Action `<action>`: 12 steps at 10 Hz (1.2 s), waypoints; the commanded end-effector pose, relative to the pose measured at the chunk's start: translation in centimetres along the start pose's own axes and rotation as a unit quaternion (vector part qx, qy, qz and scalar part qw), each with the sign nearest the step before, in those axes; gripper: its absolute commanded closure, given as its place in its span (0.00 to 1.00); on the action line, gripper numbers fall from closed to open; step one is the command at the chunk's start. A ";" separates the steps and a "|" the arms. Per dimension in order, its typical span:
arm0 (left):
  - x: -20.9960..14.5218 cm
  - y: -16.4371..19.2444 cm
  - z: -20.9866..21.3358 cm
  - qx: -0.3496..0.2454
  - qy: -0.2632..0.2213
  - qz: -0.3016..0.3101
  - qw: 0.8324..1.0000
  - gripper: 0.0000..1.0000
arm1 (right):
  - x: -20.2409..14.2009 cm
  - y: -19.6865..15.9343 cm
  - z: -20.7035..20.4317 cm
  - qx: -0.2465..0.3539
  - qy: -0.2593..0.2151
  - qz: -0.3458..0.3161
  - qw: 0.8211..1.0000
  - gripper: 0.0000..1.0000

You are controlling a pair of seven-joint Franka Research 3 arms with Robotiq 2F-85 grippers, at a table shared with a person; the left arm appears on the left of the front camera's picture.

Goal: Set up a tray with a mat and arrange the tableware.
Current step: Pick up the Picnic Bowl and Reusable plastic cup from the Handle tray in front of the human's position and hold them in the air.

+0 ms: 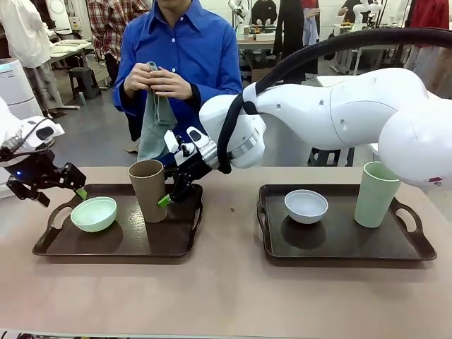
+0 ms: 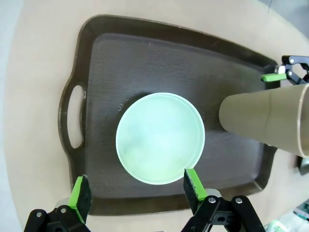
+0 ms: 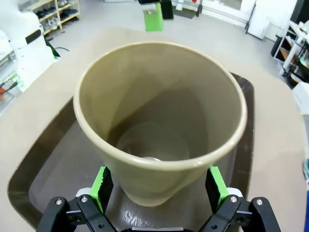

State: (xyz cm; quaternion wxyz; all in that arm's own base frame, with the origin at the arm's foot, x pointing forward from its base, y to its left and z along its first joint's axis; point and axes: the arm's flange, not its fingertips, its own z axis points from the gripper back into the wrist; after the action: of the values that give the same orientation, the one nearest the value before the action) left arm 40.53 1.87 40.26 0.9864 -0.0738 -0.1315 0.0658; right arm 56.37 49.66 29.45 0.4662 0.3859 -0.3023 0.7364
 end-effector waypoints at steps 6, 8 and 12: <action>-2.1 -0.5 -4.7 0.003 -0.002 -0.004 1.000 0.00 | 0.1 -1.2 -2.0 0.017 -0.057 0.028 0.998 0.00; -1.6 -0.3 -6.3 -0.004 0.012 0.002 1.000 0.00 | 0.2 -1.5 -2.5 0.026 -0.069 0.031 0.997 0.00; -0.6 0.0 -6.8 0.004 -0.002 0.016 1.000 0.57 | 0.2 -1.4 -2.9 0.042 -0.079 0.055 0.994 0.60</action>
State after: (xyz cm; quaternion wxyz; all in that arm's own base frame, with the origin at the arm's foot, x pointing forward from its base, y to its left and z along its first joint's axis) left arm 42.61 0.94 34.00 0.9887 -0.0663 -0.1149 0.0704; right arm 56.17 52.11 28.39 0.4021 0.4407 -0.3212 0.7355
